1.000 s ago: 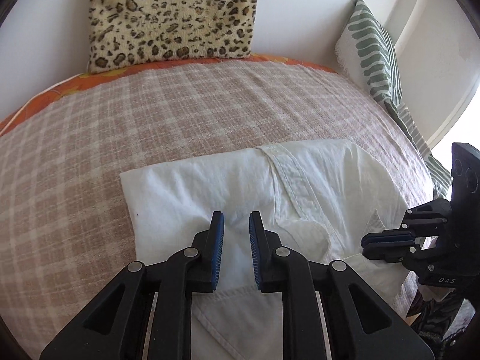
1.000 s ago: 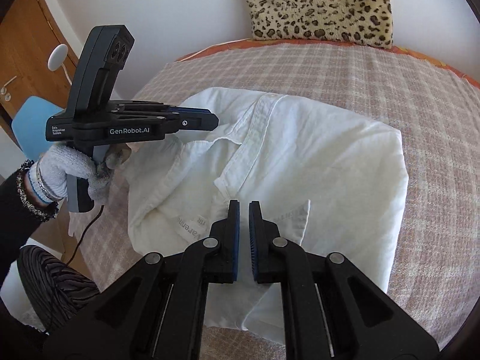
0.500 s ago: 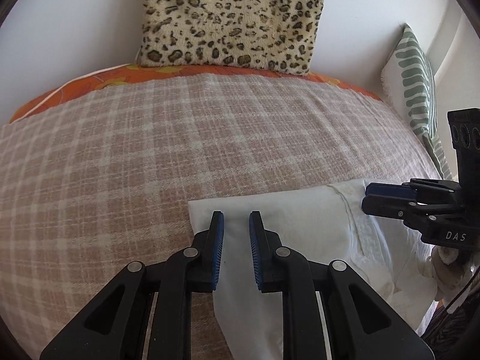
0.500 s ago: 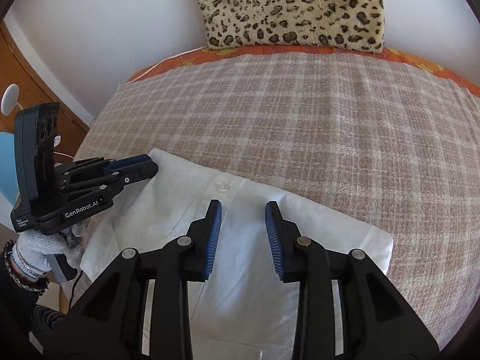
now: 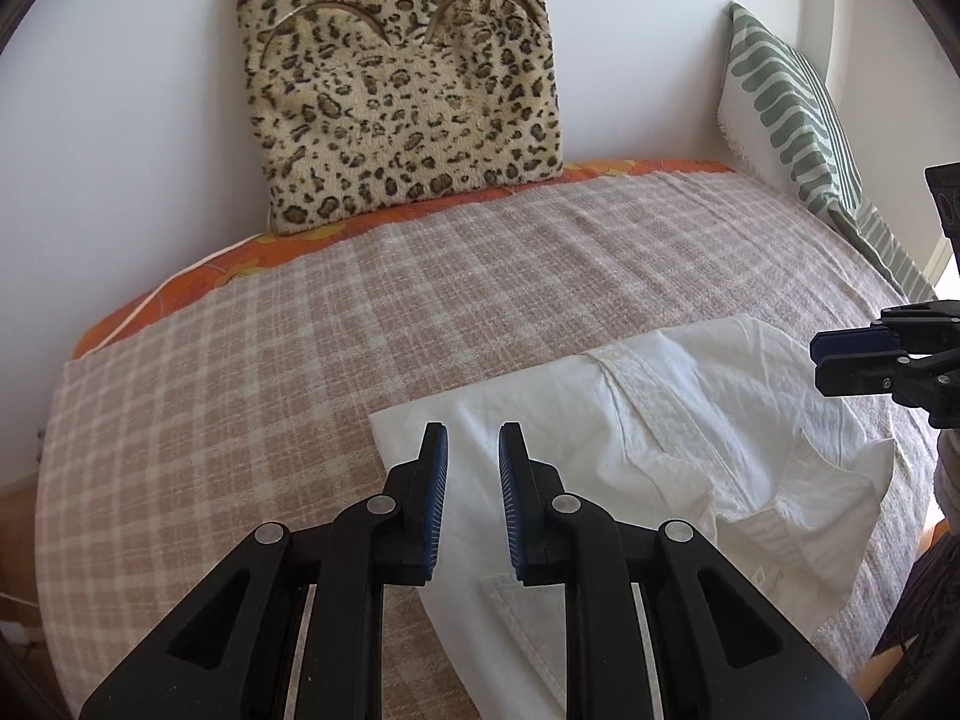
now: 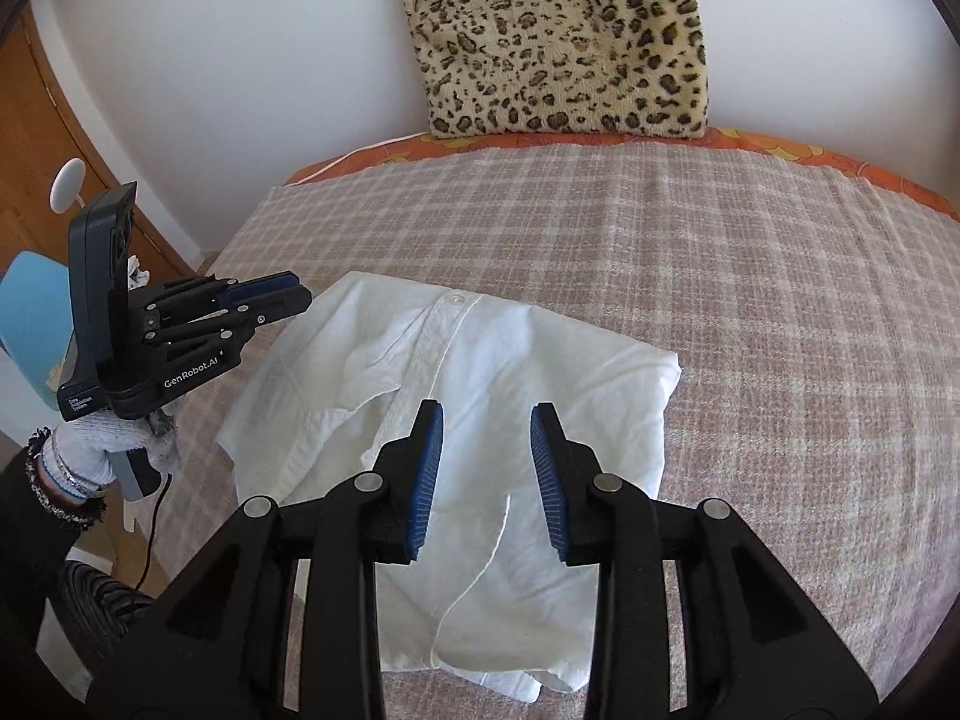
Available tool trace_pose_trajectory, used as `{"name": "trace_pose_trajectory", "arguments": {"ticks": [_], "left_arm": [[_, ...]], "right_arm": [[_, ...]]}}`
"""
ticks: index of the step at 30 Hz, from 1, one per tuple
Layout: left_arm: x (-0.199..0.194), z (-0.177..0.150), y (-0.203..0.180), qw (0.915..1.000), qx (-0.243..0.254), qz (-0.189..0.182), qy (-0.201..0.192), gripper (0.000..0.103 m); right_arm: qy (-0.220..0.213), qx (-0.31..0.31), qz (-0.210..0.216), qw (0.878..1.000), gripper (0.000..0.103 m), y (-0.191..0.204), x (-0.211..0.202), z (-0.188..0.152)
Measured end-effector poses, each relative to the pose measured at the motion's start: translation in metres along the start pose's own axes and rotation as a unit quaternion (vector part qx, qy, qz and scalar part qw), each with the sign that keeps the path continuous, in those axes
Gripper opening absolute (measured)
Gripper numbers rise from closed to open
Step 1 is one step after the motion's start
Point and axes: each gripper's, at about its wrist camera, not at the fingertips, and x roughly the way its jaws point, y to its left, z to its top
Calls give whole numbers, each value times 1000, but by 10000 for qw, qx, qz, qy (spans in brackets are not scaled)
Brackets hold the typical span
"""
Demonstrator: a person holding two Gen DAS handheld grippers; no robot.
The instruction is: Fold small clothes
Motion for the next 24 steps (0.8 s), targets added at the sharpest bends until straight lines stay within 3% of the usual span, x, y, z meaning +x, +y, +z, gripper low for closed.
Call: {"name": "trace_pose_trajectory", "arguments": {"ticks": [6,8,13,15,16,19,20,22,24], "left_arm": [[-15,0,-16,9997,74,-233,-55,16],[-18,-1,-21,9988,-47,-488,-32,16],[-26,-11,-53,9936,8,-1123,105,17],[-24,-14,-67,9925,214,-1191,197,17],[-23,-15,-72,9925,291,-1168,229,17],[-29,-17,-64,9921,161,-1222,225,25],[-32,-18,-56,9927,37,-1194,181,30],[-36,-18,-32,9930,-307,-1134,142,53],[-34,-21,-5,9900,-811,-1134,221,58]], "right_arm": [[58,122,-72,9999,32,0,-15,-35],[300,164,85,9994,32,7,-7,-56],[439,-123,230,9987,36,41,-2,-114],[853,-151,754,9934,37,47,6,-124],[964,-200,755,9923,36,49,6,-127],[520,-441,480,9965,36,44,-20,-125],[327,-278,659,9969,39,34,-32,-121],[-74,184,814,9965,50,9,-50,-111],[-379,662,670,9948,58,-20,-59,-99]]}}
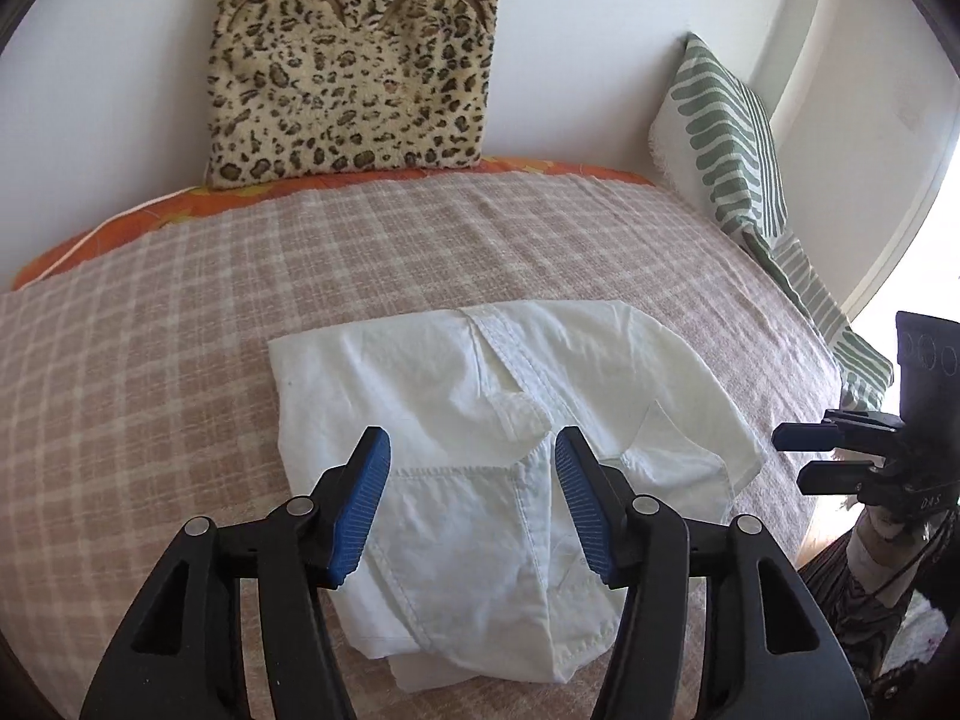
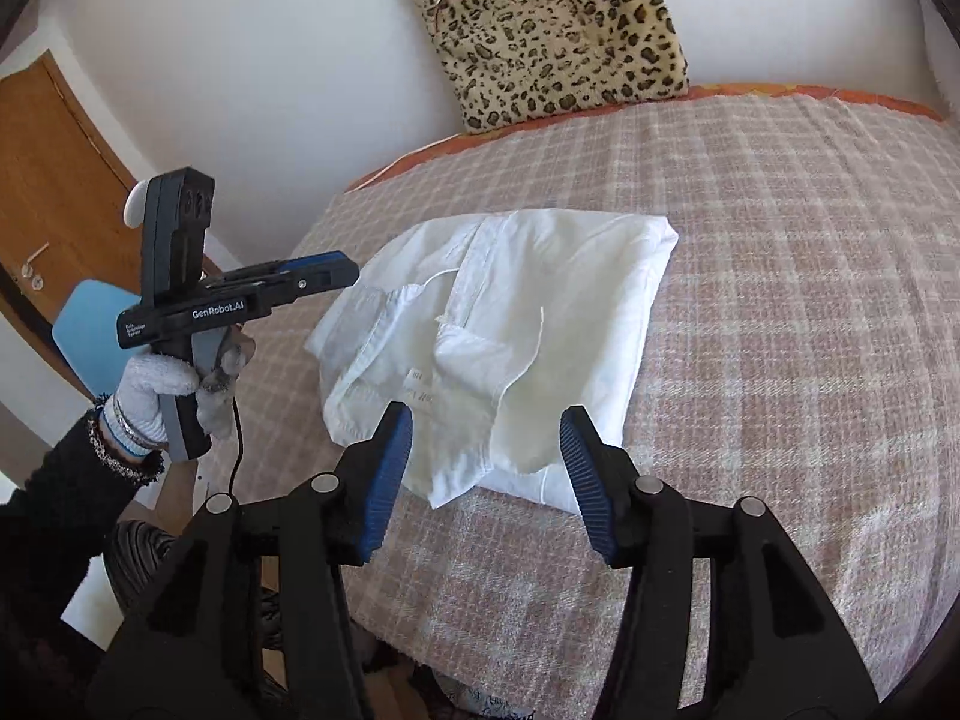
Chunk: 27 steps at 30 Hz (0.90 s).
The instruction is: Fold small clothes
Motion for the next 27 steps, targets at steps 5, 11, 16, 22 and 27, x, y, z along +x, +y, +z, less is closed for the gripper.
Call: {"name": "trace_pose_trajectory", "arguments": {"ticks": [5,11,16,22,27], "left_arm": [[13,-5,61,9896,-1308,-463,376,58],[40,-22,93,9676,-2182,-1020,756,58],[51,-25,98,9557,-2471,-1406,756,59],[52,-27,98,9509,-2526,-1663,651,58],[55,-24,89,9553,-2364,-1665,617,52]], "right_arm": [[334,950,157,9948,62,-67,22,25],[820,1133,327,9896,63,-88,61,23],[858,1432,697,9835,63,-100,79,21],[655,1850,1265,9724,64,-113,83,18],[694,1727,1406,9724,53,-103,95,19]]}}
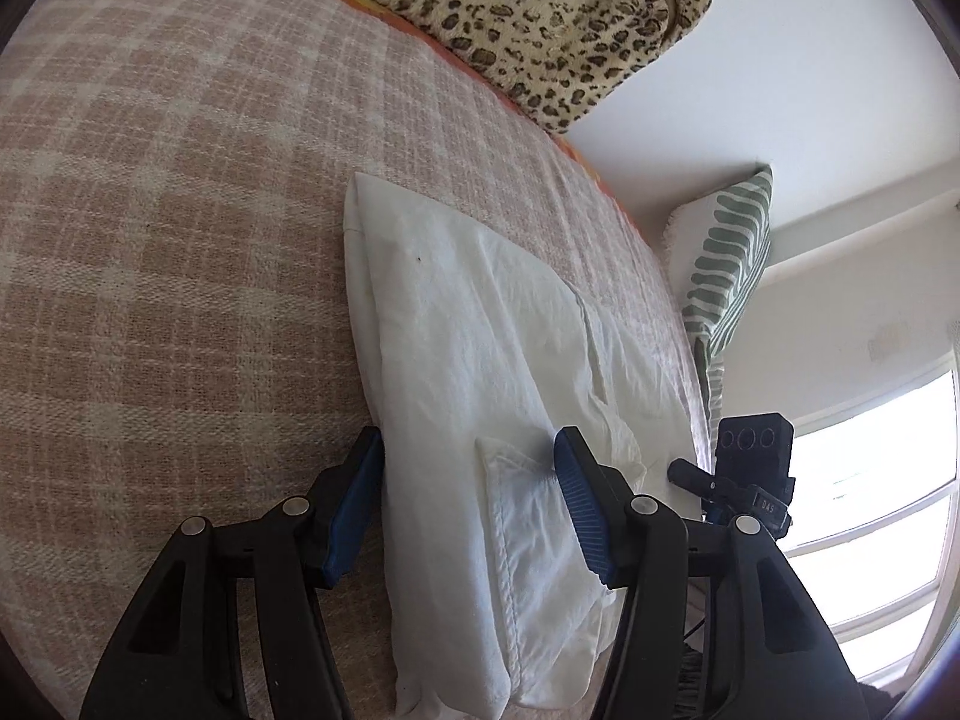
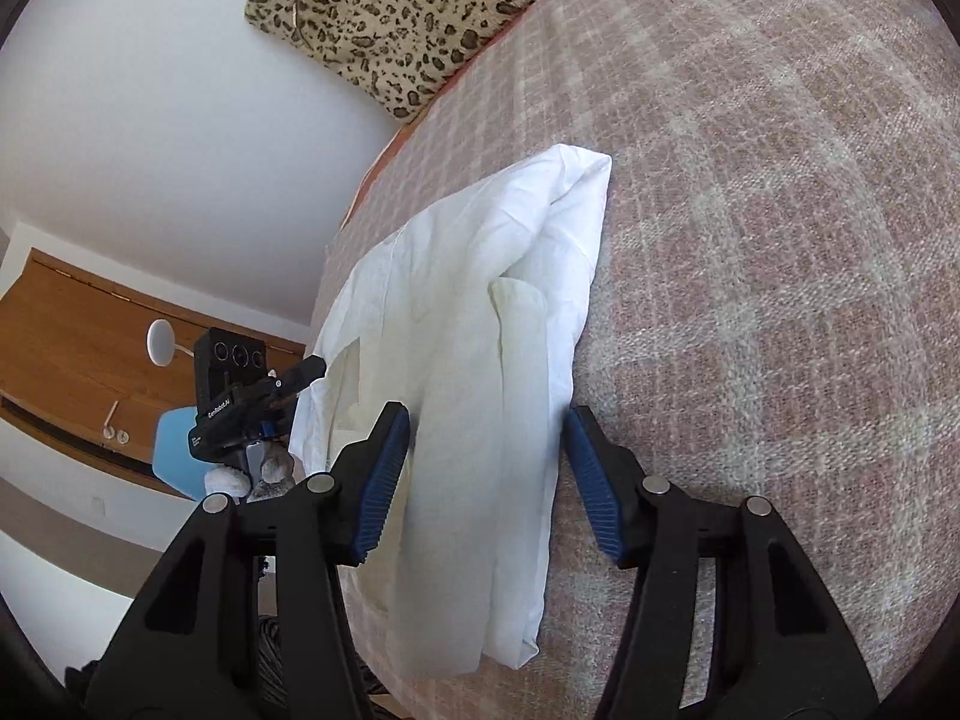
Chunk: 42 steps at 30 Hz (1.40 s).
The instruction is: Fold small clothes
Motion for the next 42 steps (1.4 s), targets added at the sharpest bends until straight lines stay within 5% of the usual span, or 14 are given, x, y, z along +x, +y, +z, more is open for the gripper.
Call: {"name": "trace_pose_trajectory", "arguments": {"ticks": [2,4,7,25,42], "left_arm": [[2,-1,-2,9999,72,131,-16,43],[4,-3,-4,9997,136,209,-12,23],[3,-6,-11,9988,353,336,-101,17],[7,12,-105,9896,1317,393,-421,13],[144,21,-252,9783,2048,-155,-264,13]], "right_arm": [[30,-61,-45,10000,44,4,7,-1],[44,-29,-158,9999,31,7,9,0],[13,-113,-345,9993,20,13,7,0],[-552,-1146,-970,9871,15,62,-57,27],[-869,-1487,-2032,9639,15,-1,-222,117]]}}
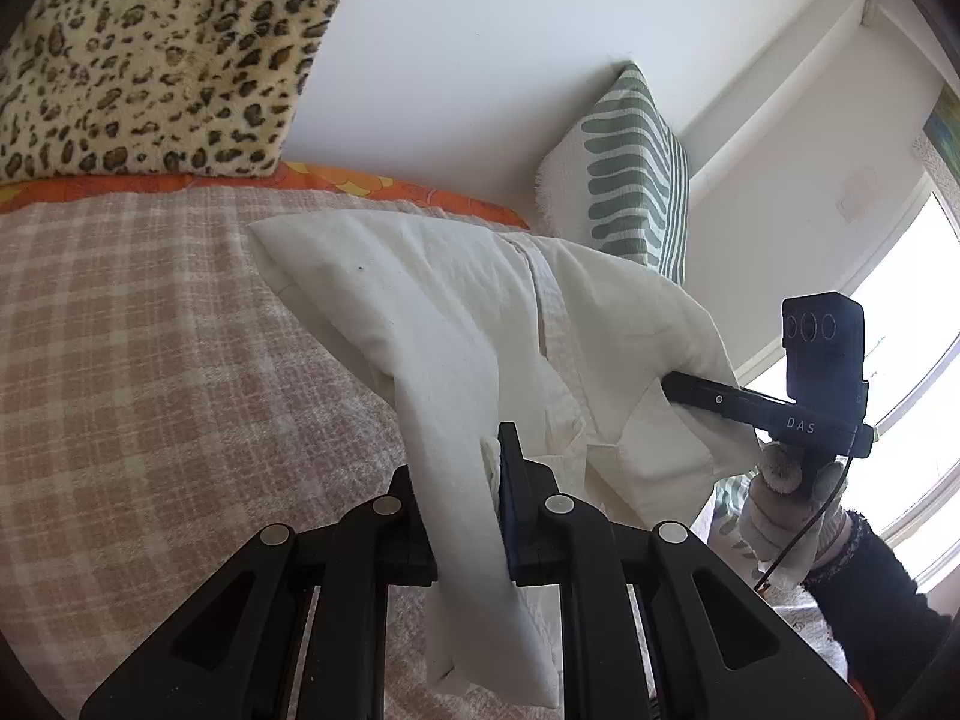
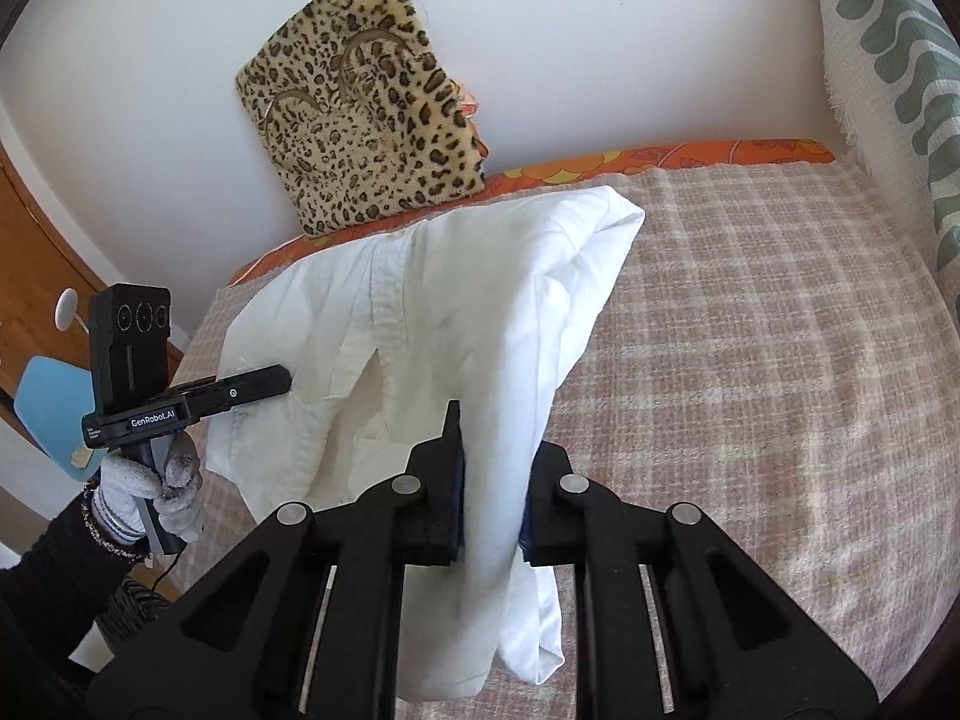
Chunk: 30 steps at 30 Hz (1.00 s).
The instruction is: Fold small clothes
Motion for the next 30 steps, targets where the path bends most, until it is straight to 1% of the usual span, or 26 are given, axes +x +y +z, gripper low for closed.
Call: {"name": "trace_pose_trajectory", "arguments": {"ticks": [3,10,16,19,22,24,26,27,28,29,30], "left_arm": [[35,7,-20,9998,70,-137,90,13],[114,14,-67,9986,289,-312,319,13],[164,12,-94,9974,373,-377,479,13],[180,15,-97,9976,344,-345,494,13],[188,17,-97,9973,430,-202,556,13],[191,16,-96,9969,500,-36,609,13],[193,15,-93,9964,503,138,672,15],[194,15,-93,9957,541,262,710,18],[195,15,-94,9943,608,441,753,22],[194,14,-94,9930,671,572,785,23],[196,14,-96,9916,735,680,814,26]], "right_arm": [[2,3,-266,9996,14,-36,-12,12],[75,-12,-884,9961,14,-117,-22,39],[156,4,-1356,9906,14,-171,-26,40],[220,9,-1515,9882,14,-192,-24,38],[298,46,-1626,9862,14,-206,-14,35],[383,85,-1668,9852,14,-214,-5,35],[466,140,-1721,9839,15,-219,3,34],[503,190,-1773,9827,16,-222,6,33],[525,240,-1843,9812,19,-225,8,33],[531,291,-1956,9788,27,-227,9,32],[578,361,-2082,9757,32,-230,9,32]]}}
